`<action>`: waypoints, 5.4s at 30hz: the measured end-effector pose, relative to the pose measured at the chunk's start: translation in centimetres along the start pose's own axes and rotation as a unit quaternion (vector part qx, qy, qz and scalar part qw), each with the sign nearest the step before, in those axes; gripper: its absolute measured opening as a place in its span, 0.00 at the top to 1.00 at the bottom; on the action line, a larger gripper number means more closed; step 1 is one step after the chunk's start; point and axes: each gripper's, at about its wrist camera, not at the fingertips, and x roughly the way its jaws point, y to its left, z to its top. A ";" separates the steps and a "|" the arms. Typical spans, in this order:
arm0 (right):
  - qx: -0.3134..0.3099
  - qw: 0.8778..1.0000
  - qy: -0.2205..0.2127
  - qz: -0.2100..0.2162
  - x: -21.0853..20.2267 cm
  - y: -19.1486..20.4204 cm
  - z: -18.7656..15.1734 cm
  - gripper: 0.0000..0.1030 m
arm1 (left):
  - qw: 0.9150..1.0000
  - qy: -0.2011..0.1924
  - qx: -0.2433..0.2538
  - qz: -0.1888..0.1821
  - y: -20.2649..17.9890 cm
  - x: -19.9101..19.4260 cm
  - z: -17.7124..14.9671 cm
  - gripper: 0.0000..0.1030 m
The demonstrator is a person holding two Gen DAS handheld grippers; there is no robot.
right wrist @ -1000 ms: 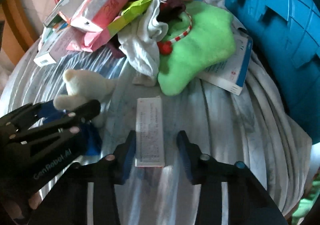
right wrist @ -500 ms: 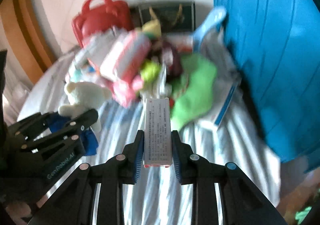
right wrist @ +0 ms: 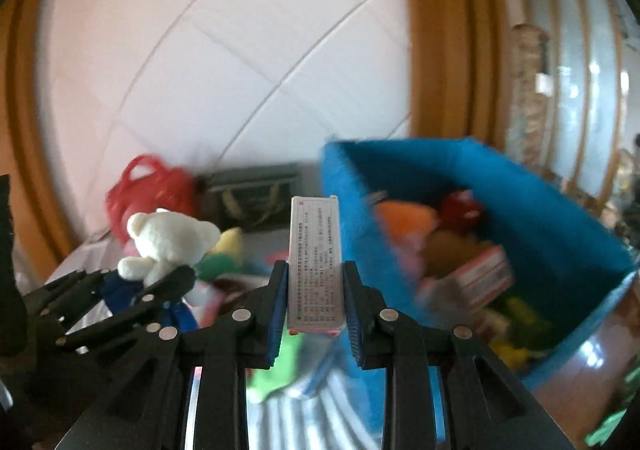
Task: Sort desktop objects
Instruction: 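Carry bear and medicine box into the blue crate and open both tools, then return both tools from the crate to the pile on the table, then grasp the pink-white tissue pack with left tool while right tool grasps maroon knit hat, then carry tissue pack and maroon hat into the blue crate and release both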
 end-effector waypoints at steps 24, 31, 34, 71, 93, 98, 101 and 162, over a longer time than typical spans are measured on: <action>-0.015 0.989 0.085 -0.118 5.3 -27.3 -1.0 0.75 | 0.996 0.078 0.046 -0.024 -25.0 9.8 3.2 0.67; -0.025 0.985 0.089 -0.145 6.6 -29.4 -1.3 0.67 | 0.995 0.081 0.051 0.007 -26.5 10.7 3.1 0.57; -0.027 0.984 0.086 -0.151 6.7 -29.8 -1.2 0.38 | 0.996 0.076 0.045 0.016 -26.4 10.5 3.2 0.31; -0.059 0.990 0.004 0.125 5.7 3.3 1.0 0.00 | 0.958 0.074 -0.117 0.252 15.7 -3.1 -9.8 0.03; -0.067 0.977 0.182 0.090 26.0 7.1 -7.7 0.00 | 0.961 0.215 -0.097 0.145 18.7 19.4 -13.8 0.03; -0.066 0.972 0.203 0.101 28.9 7.8 -8.4 0.00 | 0.960 0.219 -0.113 0.136 19.4 19.6 -14.2 0.16; -0.069 0.966 0.216 0.122 30.6 8.9 -9.0 0.00 | 0.957 0.216 -0.110 0.161 19.7 17.3 -14.6 0.17; -0.077 0.993 -0.059 0.074 2.0 -24.6 10.4 0.87 | 0.992 0.015 -0.053 0.112 -20.0 5.6 4.9 0.17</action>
